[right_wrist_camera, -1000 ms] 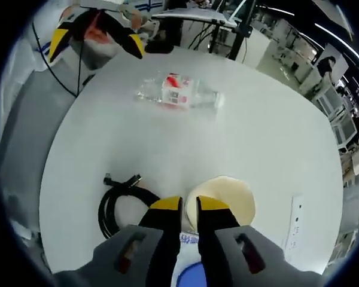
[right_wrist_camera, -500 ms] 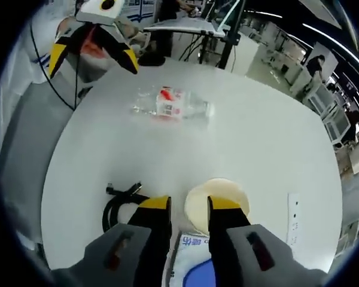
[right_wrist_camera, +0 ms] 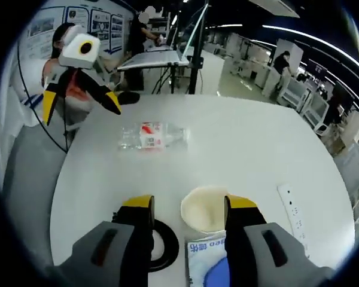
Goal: Arrange the tabletop items into an orderly group along one side of the table until the central work area is clear of visible clutter.
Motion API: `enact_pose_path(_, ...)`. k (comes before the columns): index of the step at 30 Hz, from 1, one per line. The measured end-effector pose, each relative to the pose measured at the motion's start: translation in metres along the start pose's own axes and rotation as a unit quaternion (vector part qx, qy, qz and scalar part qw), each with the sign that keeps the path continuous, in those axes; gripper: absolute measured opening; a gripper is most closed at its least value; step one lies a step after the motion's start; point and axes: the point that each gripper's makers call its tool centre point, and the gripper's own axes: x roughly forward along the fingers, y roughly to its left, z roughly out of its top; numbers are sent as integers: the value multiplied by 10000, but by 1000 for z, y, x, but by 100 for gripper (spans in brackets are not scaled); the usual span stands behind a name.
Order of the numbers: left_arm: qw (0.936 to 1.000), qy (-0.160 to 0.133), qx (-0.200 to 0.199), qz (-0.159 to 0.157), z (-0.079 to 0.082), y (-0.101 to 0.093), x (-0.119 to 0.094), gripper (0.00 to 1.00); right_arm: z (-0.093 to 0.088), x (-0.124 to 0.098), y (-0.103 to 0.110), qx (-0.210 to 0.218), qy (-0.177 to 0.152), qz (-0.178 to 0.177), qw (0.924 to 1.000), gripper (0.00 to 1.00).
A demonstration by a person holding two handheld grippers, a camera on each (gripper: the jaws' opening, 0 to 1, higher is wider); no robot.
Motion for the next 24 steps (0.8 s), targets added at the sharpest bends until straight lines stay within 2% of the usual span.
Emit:
enact_pose_path(7, 9999, 42, 133, -75, 6, -6, 2, 85, 7, -19, -4, 455, -439, -293, 9976, 54)
enact_pose_path(15, 9993, 100, 306, -200, 14, -16, 7, 85, 6, -46, -8, 943, -848, -755, 9890, 57)
enact_pose_path(21, 9984, 164, 431, -318, 19, -25, 14, 85, 0, -64, -10, 1339, -1089, -1076, 9791, 59)
enact_pose_path(24, 9978, 218, 494, -392, 20, -31, 19, 85, -6, -73, -11, 1586, -1231, -1266, 9714, 58)
